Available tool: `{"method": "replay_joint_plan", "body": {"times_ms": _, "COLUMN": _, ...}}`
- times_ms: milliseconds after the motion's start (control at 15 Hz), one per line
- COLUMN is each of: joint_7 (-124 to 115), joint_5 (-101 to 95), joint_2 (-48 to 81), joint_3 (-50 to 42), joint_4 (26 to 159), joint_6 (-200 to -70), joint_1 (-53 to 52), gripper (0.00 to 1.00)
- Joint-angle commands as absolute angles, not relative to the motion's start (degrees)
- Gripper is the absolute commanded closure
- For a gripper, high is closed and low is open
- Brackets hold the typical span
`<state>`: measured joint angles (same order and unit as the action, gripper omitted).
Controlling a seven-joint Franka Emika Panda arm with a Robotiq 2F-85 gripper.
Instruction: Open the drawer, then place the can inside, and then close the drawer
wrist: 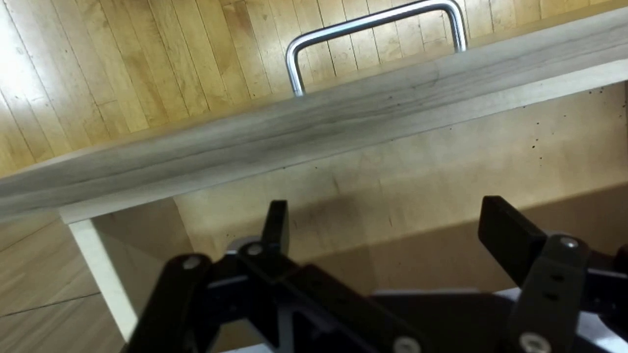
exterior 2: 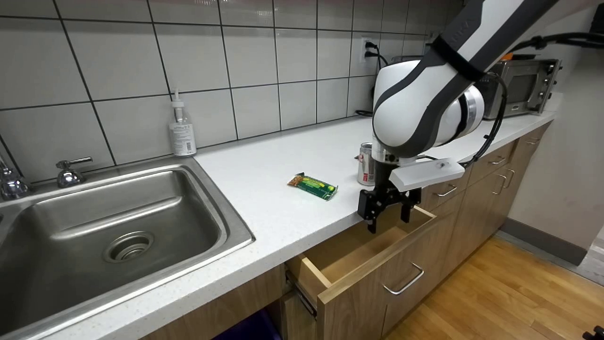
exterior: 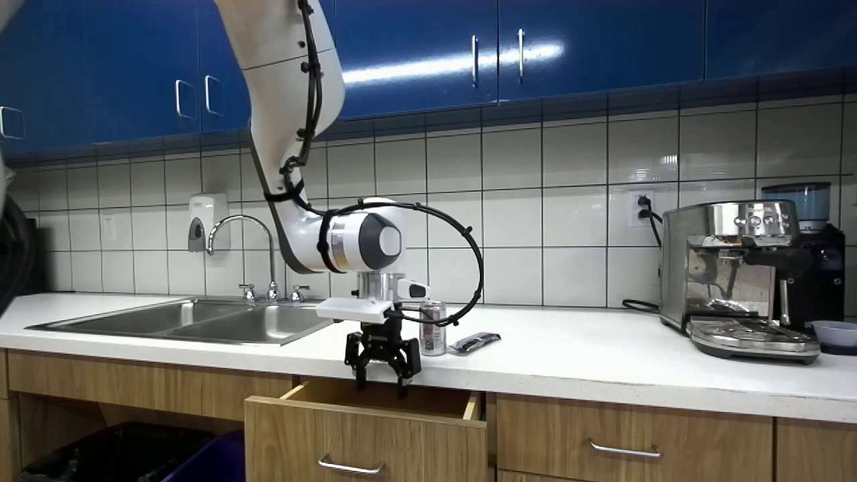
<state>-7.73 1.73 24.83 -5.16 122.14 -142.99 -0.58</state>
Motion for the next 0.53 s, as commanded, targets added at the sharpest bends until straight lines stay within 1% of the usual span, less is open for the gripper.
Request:
{"method": "replay_joint_plan", "body": {"times_ms": 0, "joint_7": -7.0, "joint_5": 0.1, "joint_2": 26.5, "joint_3": -5.1, "joint_4": 119.9, "joint_6": -142.7, "joint_1": -0.1, "gripper": 0.00}}
{"method": "replay_joint_plan", "body": {"times_ms": 467, "joint_7": -4.8, "joint_5": -1.0, "joint_2": 27.5, "joint_3": -4.6, "joint_4": 119.5, "joint_6": -142.1, "joint_1": 0.2, "gripper": 0.00}}
